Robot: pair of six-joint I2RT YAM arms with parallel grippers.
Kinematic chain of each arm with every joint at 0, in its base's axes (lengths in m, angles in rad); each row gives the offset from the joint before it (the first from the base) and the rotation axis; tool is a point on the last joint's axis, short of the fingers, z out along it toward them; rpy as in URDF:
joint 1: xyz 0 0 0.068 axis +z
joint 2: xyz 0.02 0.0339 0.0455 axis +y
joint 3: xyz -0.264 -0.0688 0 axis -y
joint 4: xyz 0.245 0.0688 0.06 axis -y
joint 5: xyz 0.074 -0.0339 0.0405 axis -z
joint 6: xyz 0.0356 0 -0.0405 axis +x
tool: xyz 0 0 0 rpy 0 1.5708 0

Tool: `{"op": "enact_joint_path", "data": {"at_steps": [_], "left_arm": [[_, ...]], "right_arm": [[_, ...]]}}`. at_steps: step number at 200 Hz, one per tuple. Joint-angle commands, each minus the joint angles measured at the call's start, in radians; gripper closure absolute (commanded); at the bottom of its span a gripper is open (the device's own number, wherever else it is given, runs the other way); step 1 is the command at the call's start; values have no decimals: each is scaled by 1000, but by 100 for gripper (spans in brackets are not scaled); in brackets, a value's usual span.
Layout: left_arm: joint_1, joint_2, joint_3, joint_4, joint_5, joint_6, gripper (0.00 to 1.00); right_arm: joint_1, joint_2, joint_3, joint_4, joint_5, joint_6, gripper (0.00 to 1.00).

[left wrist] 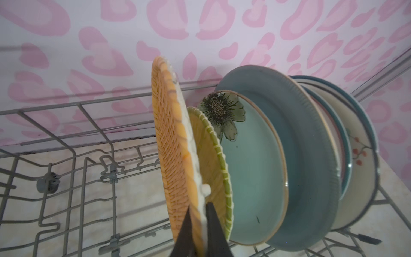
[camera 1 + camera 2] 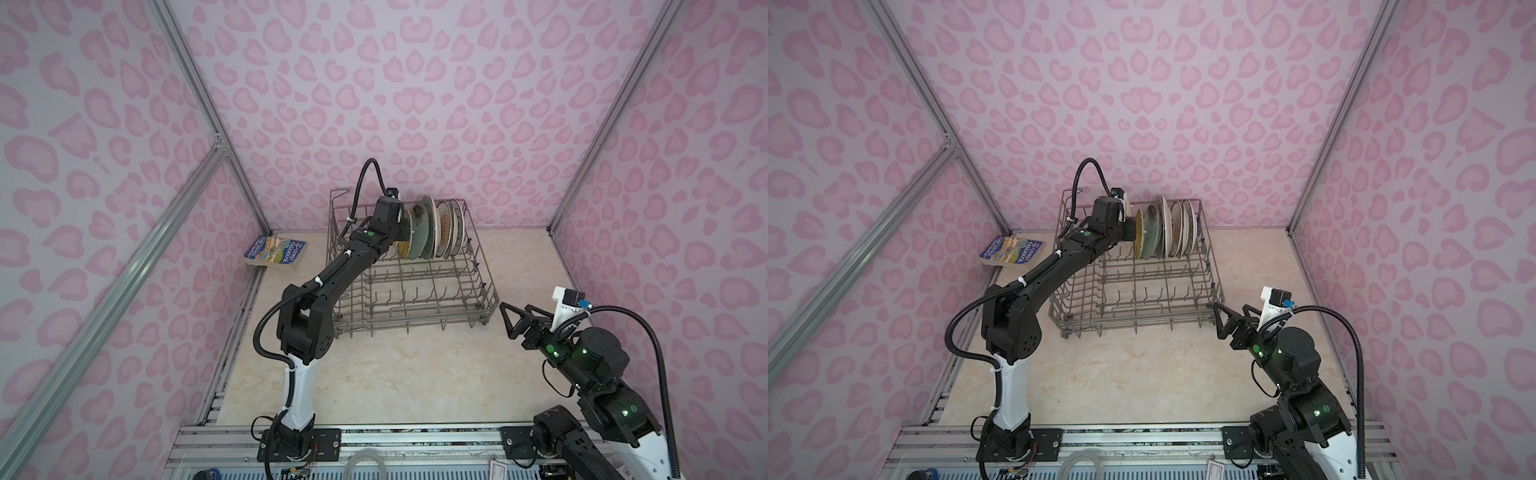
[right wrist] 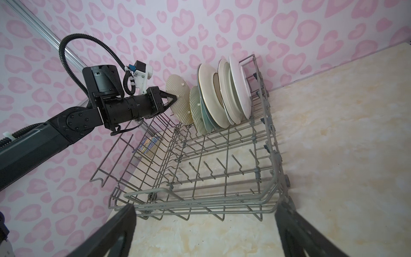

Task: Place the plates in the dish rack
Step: 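Carry the orange mat into the rack with the left gripper while the right gripper withdraws, then lower the orange mat into the slot in front of the straw mat, open left gripper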

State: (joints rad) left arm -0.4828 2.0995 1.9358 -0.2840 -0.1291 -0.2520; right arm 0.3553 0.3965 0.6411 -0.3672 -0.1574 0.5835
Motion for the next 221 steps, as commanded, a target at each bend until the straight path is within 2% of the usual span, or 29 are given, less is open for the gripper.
{"op": "enact_joint_path", "data": {"at_steps": [1, 56, 101, 113, 155, 184, 187, 197, 221], "left_arm": [[4, 21, 11, 21, -12, 29, 96], [33, 76, 21, -5, 6, 19, 97], [34, 153, 114, -97, -19, 2, 97], [35, 157, 118, -101, -7, -6, 93], [35, 135, 117, -106, 27, -38, 69], [34, 97, 120, -104, 39, -47, 65], [34, 92, 120, -104, 40, -47, 60], [33, 77, 123, -104, 44, -47, 58], [34, 45, 140, -114, 66, -51, 56]], "right_arm": [[1, -5, -17, 8, 15, 2, 3], [1, -10, -26, 6, 21, 10, 3], [1, -6, -31, 8, 16, 16, 3], [1, -6, -30, 4, 19, 16, 3], [1, -12, -23, -10, 31, 11, 3], [1, -13, -13, -17, 37, 8, 3], [1, -13, -13, -19, 38, 8, 3], [2, -11, -7, -21, 38, 10, 3], [1, -11, 12, -39, 41, 8, 3]]}}
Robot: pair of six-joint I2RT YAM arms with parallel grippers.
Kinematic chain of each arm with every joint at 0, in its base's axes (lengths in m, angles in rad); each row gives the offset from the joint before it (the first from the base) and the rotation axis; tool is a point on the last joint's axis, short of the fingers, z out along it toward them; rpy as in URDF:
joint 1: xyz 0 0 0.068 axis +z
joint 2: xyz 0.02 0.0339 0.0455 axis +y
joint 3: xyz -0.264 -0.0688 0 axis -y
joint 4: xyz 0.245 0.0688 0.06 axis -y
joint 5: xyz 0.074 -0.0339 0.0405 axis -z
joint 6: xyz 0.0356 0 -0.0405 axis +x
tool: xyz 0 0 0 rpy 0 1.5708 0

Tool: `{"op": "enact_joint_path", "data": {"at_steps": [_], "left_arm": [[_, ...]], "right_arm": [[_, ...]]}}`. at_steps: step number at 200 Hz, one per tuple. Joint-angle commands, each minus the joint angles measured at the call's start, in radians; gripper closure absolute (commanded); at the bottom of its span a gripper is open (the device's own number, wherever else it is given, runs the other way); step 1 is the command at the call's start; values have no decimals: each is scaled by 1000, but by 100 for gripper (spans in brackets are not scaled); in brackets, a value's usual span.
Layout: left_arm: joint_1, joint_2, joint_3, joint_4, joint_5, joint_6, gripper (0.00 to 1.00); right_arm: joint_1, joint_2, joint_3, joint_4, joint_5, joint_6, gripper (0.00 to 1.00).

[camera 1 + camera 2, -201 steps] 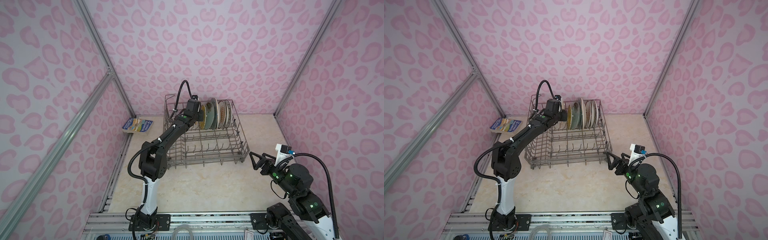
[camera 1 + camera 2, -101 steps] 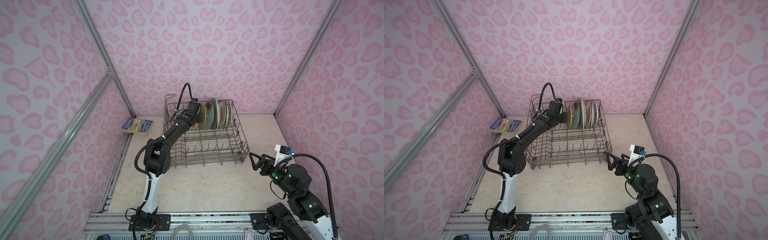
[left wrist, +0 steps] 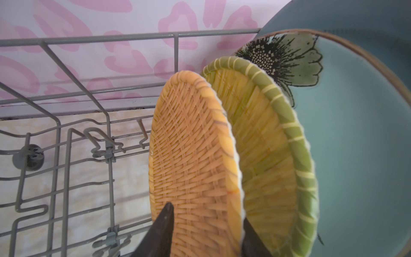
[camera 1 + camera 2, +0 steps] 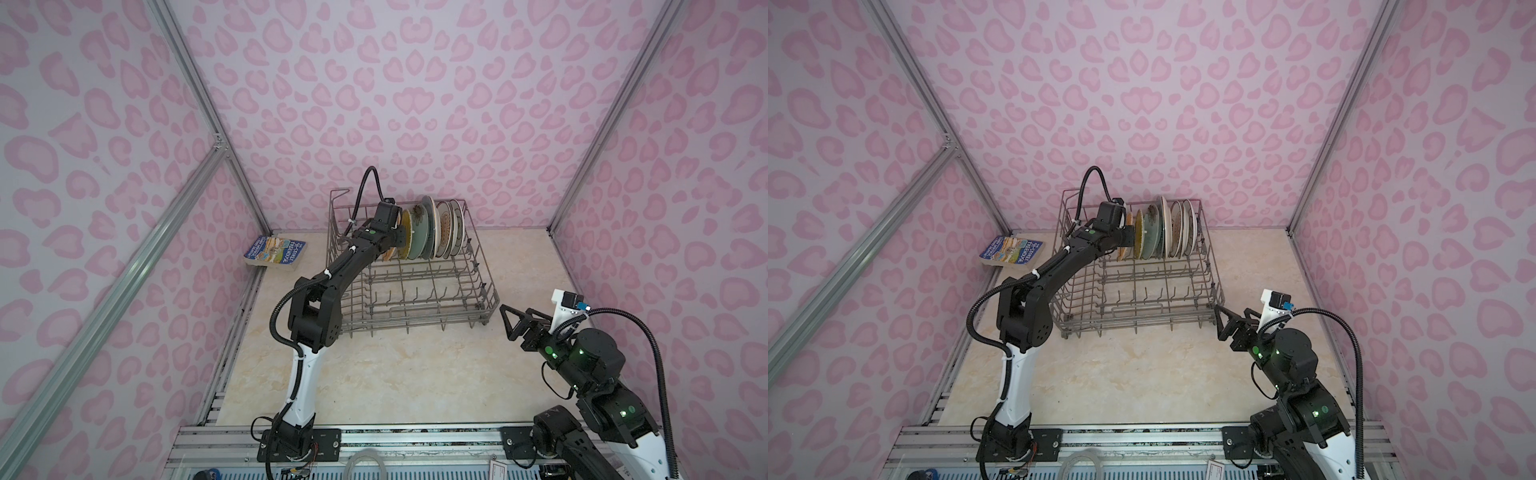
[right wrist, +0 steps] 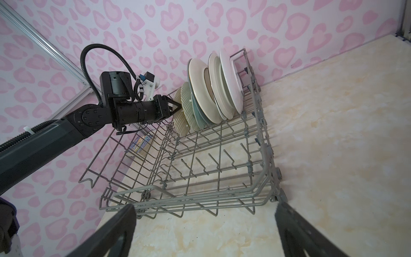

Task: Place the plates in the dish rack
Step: 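Lower the orange mat into the slot in front of the straw mat, open left gripper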

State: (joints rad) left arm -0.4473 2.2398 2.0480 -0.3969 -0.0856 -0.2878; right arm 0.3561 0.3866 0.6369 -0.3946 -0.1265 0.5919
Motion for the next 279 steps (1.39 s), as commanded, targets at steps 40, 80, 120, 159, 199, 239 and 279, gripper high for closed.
{"op": "enact_joint_path", "data": {"at_steps": [40, 80, 120, 159, 199, 239, 279], "left_arm": [[-1, -146, 51, -7, 31, -26, 52], [-1, -195, 103, -26, 55, -36, 50], [-1, -283, 117, -45, 91, -58, 50], [-1, -435, 99, -97, 127, -85, 50], [-1, -678, -119, -89, 189, -91, 51], [-1, -976, -443, -67, 165, -35, 50], [-1, -1307, -795, -116, 102, -89, 50]], "right_arm": [[0, -10, 48, -40, 11, 1, 3], [0, -14, 88, -83, 14, -3, 3], [0, -1, 129, -123, 24, -22, 3], [0, 58, 196, -162, 29, -62, 3], [1, 102, 220, -155, 59, -78, 3], [0, 145, 237, -141, 67, -88, 3], [0, 172, 225, -167, 105, -125, 3]]}}
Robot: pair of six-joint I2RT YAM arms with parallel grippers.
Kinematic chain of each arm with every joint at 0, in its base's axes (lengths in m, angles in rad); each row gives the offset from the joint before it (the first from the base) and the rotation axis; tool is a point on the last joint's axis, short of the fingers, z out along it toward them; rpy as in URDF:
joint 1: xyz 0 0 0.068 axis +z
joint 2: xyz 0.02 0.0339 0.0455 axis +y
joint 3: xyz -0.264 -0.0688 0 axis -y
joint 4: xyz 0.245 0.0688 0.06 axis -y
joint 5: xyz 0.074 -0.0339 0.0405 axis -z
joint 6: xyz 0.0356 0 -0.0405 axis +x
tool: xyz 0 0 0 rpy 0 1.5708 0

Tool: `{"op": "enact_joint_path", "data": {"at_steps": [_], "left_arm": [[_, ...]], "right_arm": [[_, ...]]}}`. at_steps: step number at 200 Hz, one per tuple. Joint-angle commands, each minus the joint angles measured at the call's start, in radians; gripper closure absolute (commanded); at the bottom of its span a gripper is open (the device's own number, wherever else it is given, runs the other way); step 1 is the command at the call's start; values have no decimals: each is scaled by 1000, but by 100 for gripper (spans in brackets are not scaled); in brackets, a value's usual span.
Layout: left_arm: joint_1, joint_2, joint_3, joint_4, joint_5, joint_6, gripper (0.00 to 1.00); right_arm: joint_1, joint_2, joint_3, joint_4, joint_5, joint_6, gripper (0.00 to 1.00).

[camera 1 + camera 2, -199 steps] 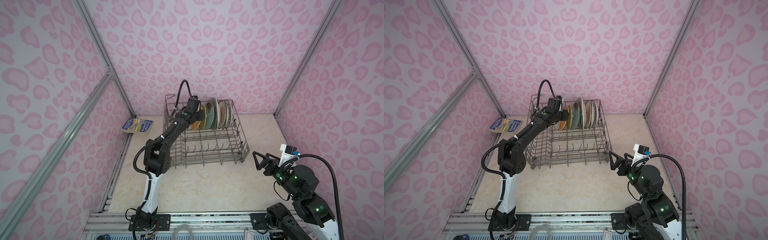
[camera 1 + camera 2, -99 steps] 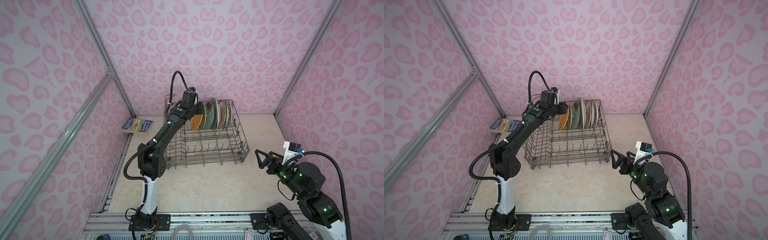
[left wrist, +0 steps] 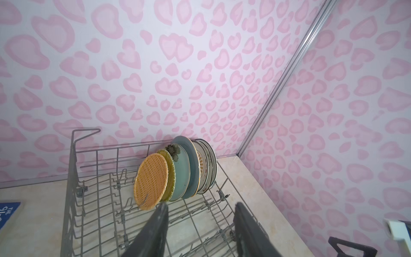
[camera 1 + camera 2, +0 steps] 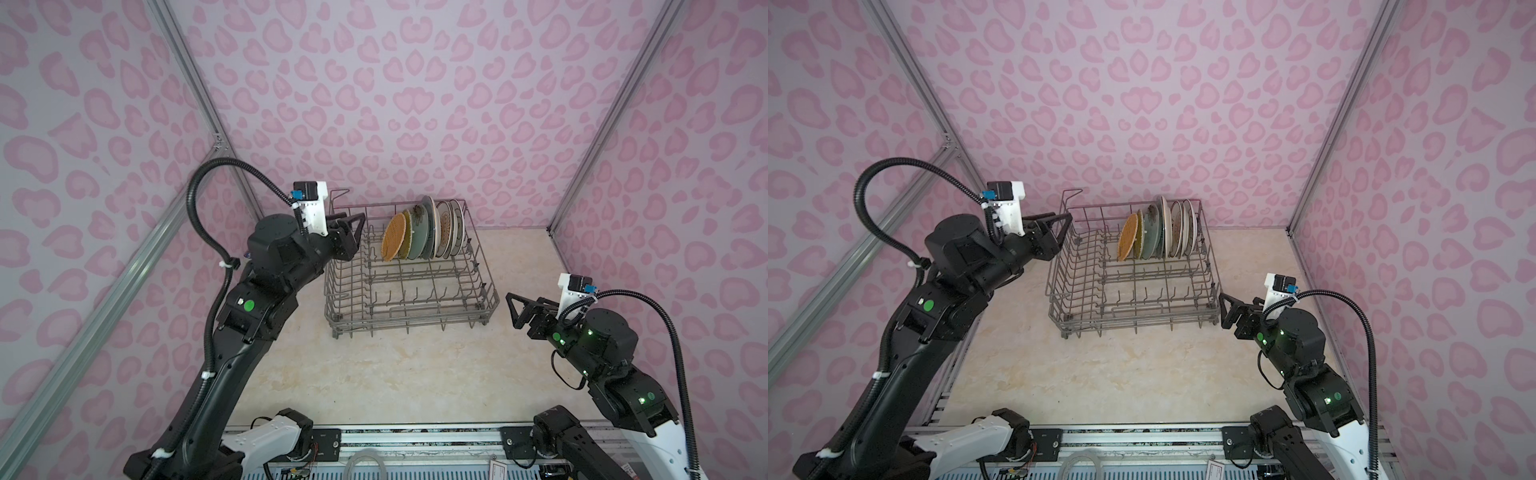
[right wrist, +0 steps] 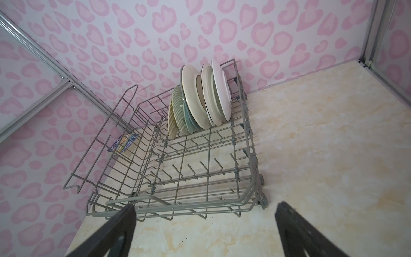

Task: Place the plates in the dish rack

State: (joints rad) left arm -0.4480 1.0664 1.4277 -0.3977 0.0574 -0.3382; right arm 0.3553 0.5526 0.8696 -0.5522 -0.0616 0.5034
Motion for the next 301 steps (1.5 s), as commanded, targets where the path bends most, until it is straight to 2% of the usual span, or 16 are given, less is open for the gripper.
{"op": "enact_joint_path", "data": {"at_steps": [1, 18, 40, 72, 100, 114, 139, 157, 175, 199, 216, 256, 273, 301], "left_arm": [[0, -138, -185, -114, -41, -43, 50], [0, -266, -300, -110, -37, -74, 47], [0, -322, -344, -170, -69, -71, 41], [0, -380, -447, -190, -77, -91, 26], [0, -427, -559, -152, -91, -127, 6], [0, -439, -603, -133, -105, -137, 0], [-1, -420, -636, -116, -160, -150, 3], [2, -379, -634, -95, -172, -157, 3], [15, -324, -623, -83, -176, -160, 3], [90, -258, -618, -58, -117, -180, 3], [140, -222, -618, -56, -116, -197, 3], [228, -164, -624, -4, -62, -199, 3], [242, -125, -621, 21, -34, -187, 3], [245, -77, -609, 23, -67, -174, 3]], "right_arm": [[1, 7, -8, -8, 42, -38, 3], [1, 25, -15, 7, 65, -56, 3], [1, 88, -4, 18, 59, -89, 3], [1, 191, 13, 37, 34, -113, 3], [0, 276, 19, 30, 141, -110, 3], [-12, 311, 18, 36, 183, -112, 3], [-58, 384, 18, 67, 165, -118, 3], [-90, 453, 34, 81, 108, -129, 3], [-92, 519, 51, 96, 98, -142, 3], [-92, 606, 82, 103, 107, -153, 3], [-92, 653, 103, 108, 123, -154, 6], [-92, 745, 115, 144, 102, -140, 20], [-92, 786, 120, 149, 91, -133, 31], [-92, 837, 144, 105, 79, -129, 42]]}}
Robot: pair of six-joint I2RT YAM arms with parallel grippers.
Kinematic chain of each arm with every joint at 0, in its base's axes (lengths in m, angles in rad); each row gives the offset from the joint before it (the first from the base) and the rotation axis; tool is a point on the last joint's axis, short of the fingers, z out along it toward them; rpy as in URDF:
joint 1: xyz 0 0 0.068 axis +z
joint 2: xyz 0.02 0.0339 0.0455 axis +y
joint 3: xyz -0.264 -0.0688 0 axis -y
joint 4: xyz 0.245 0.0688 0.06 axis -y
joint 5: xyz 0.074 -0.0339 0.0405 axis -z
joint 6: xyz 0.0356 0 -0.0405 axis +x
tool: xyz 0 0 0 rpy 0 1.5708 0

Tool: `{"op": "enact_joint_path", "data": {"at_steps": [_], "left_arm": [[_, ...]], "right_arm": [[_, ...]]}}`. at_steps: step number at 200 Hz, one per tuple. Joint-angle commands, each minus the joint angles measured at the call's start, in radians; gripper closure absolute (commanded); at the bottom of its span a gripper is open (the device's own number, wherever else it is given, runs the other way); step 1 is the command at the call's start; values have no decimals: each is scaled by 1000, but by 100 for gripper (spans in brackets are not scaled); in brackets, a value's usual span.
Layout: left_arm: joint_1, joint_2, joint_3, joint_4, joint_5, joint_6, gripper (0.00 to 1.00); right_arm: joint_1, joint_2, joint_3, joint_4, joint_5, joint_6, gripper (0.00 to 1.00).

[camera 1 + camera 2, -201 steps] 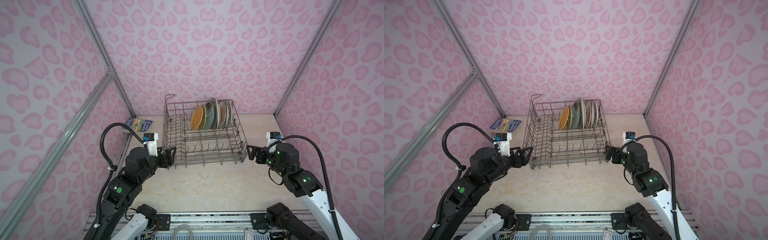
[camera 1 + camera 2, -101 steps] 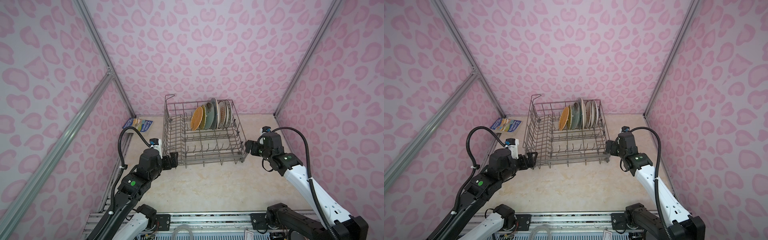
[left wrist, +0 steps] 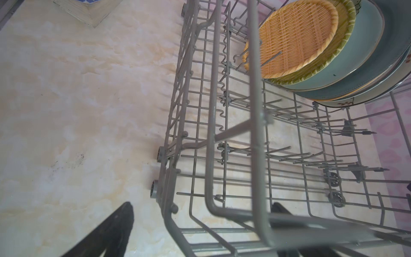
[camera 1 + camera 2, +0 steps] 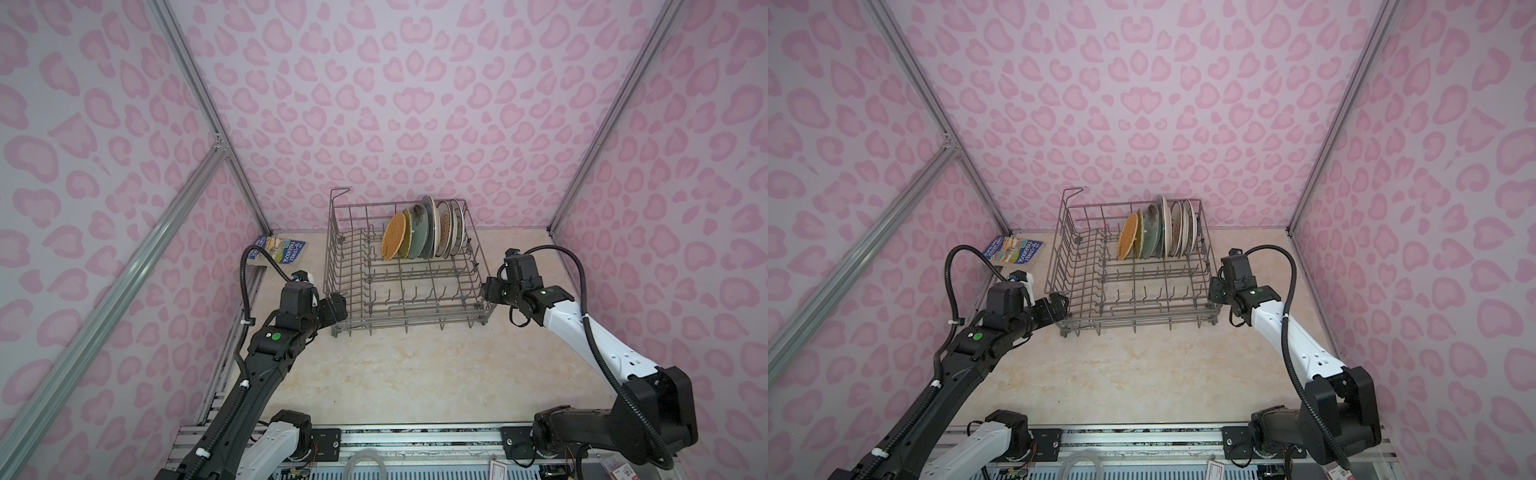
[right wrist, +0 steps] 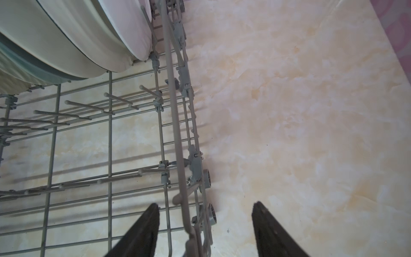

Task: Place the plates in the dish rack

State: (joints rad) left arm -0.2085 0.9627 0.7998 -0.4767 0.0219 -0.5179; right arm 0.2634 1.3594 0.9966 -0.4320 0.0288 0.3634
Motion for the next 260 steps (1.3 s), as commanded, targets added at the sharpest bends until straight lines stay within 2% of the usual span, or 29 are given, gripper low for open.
{"op": "enact_joint_path", "data": {"at_steps": [1, 32, 49, 86, 103, 123, 138, 184, 260], "left_arm": [[7, 28, 18, 102, -34, 6, 3], [8, 74, 2, 132, -17, 13, 0], [9, 73, -21, 158, 2, 5, 3], [9, 58, -78, 180, 0, -7, 12], [9, 54, -104, 197, 22, 5, 20], [7, 61, -116, 208, 63, 13, 32], [0, 62, -121, 211, 79, 12, 36], [-60, -8, -195, 215, 75, -18, 38], [-198, -147, -274, 191, 66, -115, 38]], "right_arm": [[-1, 32, 16, -16, -12, 11, 43], [-1, 49, 2, -17, -23, 7, 65], [-7, 38, -16, -14, -28, 11, 76], [-25, 8, -42, -19, -29, 12, 92], [-35, -4, -51, -22, -31, 13, 97], [-48, -20, -62, -27, -38, 12, 100], [-53, -34, -72, -33, -42, 13, 100], [-88, -121, -145, -45, -53, 41, 100], [-177, -366, -303, -47, -109, 129, 100]]}}
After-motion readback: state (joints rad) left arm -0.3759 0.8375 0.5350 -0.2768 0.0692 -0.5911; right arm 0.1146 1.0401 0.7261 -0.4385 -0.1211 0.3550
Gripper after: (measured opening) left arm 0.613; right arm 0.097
